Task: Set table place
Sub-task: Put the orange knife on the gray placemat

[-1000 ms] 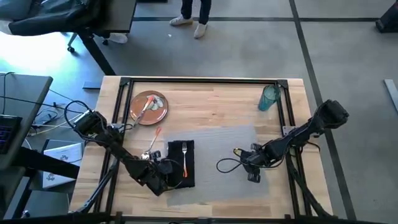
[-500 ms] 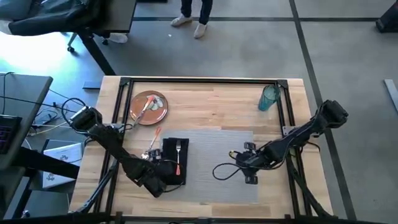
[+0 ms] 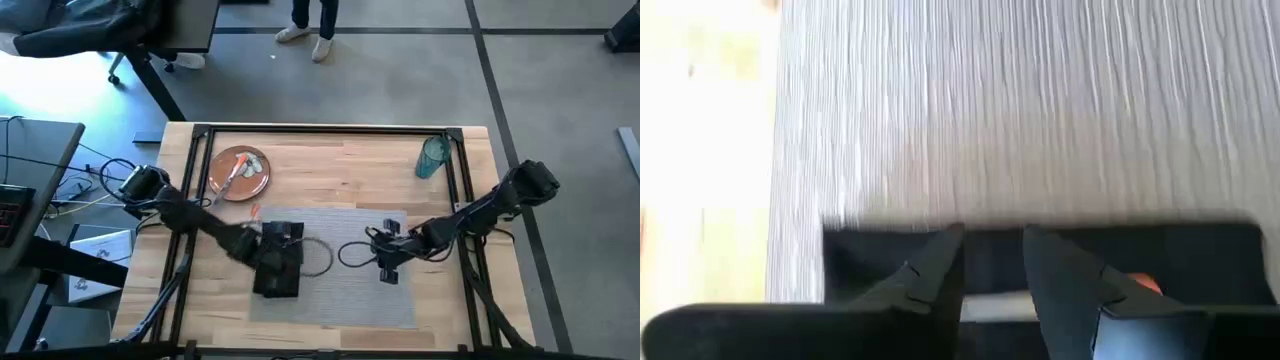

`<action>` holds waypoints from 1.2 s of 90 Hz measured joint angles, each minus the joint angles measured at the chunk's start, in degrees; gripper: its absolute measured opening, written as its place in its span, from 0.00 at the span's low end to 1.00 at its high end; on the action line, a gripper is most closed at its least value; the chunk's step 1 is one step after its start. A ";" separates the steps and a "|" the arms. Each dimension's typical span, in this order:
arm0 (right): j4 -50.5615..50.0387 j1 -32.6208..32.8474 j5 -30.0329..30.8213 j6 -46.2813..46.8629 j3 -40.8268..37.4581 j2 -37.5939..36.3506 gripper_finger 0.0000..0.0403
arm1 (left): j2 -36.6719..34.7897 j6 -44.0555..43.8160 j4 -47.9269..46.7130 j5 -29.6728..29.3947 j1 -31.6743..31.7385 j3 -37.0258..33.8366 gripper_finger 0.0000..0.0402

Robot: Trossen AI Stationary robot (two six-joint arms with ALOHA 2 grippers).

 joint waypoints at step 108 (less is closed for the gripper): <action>3.41 -7.37 7.44 -2.07 0.57 0.03 0.43 | -33.80 -11.22 -21.17 -12.83 14.19 -13.95 0.24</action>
